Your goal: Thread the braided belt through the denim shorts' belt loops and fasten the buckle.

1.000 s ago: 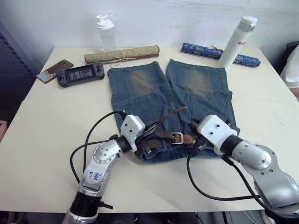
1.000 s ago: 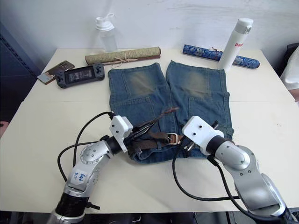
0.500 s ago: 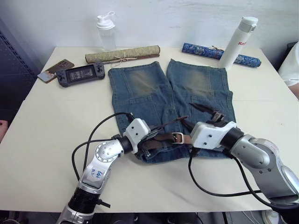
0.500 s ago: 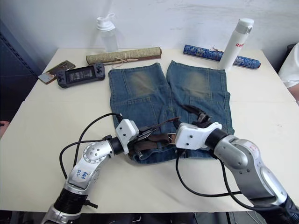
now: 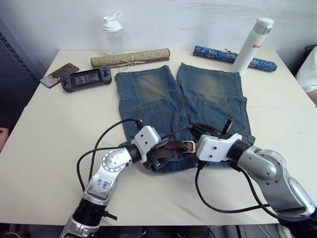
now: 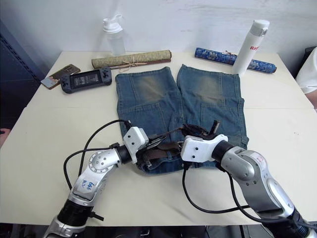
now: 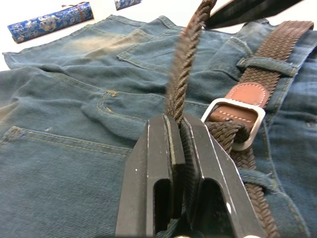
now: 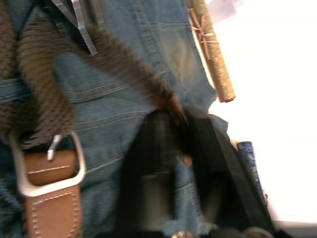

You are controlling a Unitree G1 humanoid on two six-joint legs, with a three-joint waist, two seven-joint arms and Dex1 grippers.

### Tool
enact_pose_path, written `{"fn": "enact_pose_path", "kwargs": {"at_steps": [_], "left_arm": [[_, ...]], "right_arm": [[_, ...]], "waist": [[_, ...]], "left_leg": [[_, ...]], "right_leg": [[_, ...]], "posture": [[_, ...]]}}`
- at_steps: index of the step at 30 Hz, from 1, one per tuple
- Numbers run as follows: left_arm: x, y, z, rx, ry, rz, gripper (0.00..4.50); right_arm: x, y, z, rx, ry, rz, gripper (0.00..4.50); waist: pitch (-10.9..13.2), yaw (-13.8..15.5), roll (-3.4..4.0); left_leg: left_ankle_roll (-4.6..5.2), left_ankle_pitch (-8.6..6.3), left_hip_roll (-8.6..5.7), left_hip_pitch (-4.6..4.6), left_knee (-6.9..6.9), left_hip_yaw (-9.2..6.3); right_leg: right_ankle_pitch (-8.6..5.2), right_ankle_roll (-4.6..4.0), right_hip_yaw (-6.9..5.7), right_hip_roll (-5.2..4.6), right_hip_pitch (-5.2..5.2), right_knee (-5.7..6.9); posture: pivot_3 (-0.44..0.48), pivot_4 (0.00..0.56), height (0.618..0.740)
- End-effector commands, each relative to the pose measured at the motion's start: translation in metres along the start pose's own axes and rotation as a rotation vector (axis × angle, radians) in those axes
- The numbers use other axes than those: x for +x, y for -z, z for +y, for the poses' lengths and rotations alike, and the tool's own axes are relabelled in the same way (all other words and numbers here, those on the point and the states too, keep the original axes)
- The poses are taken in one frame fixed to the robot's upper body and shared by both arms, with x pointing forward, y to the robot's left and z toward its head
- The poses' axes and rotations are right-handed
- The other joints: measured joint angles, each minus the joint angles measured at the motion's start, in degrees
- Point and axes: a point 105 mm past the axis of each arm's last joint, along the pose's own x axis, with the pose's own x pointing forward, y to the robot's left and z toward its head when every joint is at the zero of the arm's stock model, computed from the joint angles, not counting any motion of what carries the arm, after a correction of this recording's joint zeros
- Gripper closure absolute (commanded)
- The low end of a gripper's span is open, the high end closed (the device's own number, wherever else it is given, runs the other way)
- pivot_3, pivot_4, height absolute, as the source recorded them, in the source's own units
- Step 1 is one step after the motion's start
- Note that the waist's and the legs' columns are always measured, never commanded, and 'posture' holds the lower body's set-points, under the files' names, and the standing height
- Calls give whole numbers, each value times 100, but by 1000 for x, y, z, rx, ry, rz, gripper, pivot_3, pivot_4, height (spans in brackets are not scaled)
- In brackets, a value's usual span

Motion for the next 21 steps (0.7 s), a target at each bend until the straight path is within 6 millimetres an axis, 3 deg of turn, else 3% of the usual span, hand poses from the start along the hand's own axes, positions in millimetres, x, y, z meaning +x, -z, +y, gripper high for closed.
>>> {"fn": "enact_pose_path", "kwargs": {"at_steps": [1, 3, 4, 5, 8, 21], "left_arm": [[3, -9, -4, 33, 22, -42, 4500], [4, -11, -3, 32, 21, -54, 4500], [4, -12, -3, 32, 22, -60, 3688], [4, -13, -3, 30, 21, -62, 3429], [4, -16, -2, 40, 18, -68, 2104], [7, -29, 4, 116, -29, -119, 2104]], "right_arm": [[-2, -3, -9, -12, 42, -7, 4487], [-1, -3, -9, -6, 45, -6, 4487], [-1, -4, -8, -2, 46, -6, 4500], [-1, -4, -8, -1, 46, -5, 4500], [1, -5, -5, 1, 41, -4, 4500], [9, -14, 5, 10, 22, -29, 4500]], "waist": [[0, -1, 0], [0, 2, 0], [0, 1, 0], [0, 1, 0], [0, 0, 0], [0, -4, 0]], "left_leg": [[0, 0, 0, 0, 0, 0], [0, 0, 0, 0, 0, 0], [0, 0, 0, 0, 1, 0], [0, 0, 0, 0, 2, 0], [0, 0, -1, 0, 2, 0], [1, 2, -3, 0, 4, 1]], "right_leg": [[0, 0, 0, 0, 0, 0], [0, 0, 0, 0, 0, 1], [0, 0, 0, 1, 0, 1], [0, 0, 0, 1, 0, 2], [0, 0, -1, 1, 0, 4], [0, 0, -2, 5, -1, 16]], "posture": [[0, 150, 717], [0, 150, 717], [0, 150, 717], [0, 150, 717], [0, 150, 717], [0, 150, 717]]}}
